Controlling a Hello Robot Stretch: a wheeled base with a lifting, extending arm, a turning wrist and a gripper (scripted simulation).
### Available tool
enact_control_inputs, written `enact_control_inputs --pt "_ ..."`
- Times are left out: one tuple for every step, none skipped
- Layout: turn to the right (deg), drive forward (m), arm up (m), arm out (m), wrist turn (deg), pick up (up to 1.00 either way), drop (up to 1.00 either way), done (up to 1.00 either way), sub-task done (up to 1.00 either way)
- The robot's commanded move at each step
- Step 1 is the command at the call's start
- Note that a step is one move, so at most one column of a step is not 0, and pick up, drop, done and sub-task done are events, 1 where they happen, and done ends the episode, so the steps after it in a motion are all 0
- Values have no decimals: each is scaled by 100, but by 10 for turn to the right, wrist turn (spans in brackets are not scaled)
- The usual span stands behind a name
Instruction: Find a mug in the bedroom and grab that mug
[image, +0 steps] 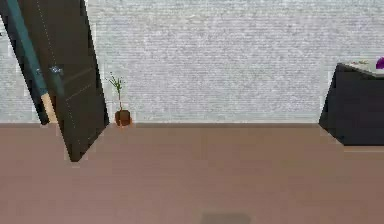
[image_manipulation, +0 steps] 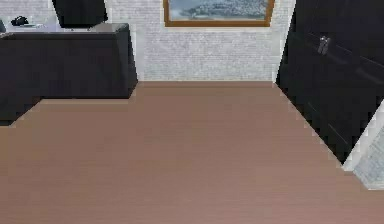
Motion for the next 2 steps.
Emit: enact_control_inputs --pt "-450 0 0 0 0 0 0 0 0" --pt "-450 0 0 0 0 0 0 0 0"
